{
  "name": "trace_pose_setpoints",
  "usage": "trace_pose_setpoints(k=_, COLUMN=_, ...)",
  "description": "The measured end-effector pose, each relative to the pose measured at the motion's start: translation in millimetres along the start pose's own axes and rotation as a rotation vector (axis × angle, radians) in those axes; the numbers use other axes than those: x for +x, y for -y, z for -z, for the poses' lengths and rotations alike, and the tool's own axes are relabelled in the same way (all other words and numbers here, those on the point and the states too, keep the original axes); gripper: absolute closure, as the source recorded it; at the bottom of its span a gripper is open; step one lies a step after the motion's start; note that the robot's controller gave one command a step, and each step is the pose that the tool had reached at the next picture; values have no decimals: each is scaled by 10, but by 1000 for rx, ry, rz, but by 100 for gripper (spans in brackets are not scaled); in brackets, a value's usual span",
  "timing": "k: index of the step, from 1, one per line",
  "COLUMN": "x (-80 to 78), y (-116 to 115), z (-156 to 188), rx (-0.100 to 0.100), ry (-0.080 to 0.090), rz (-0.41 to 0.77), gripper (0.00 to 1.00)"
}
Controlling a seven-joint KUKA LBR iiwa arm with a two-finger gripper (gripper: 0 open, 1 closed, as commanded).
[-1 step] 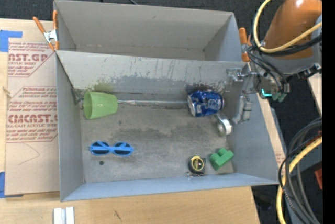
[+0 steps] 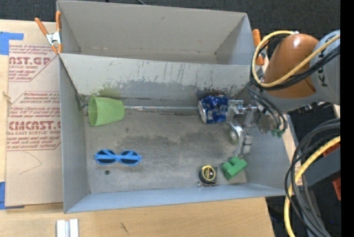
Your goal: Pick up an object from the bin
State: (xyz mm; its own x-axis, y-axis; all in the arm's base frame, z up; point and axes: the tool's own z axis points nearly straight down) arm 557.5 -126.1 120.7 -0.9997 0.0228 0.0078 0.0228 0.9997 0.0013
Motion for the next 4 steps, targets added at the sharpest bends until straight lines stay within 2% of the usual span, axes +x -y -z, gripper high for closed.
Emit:
trace_pose_setpoints(k=1, x=234, y=-1142, z=-525, rx=-2, ry=7, rz=209, gripper=0)
trace_pose_setpoints(k=2, x=133, y=-457, z=391, rx=8, ry=18, rz=292, gripper=0)
trace_pose_setpoints(k=3, x=183, y=134, z=-524, rx=1, ry=2, rz=463, gripper=0)
trace_pose_setpoints(k=4, x=396, y=-677, z=-500, rx=6, ry=10, rz=857, gripper=0)
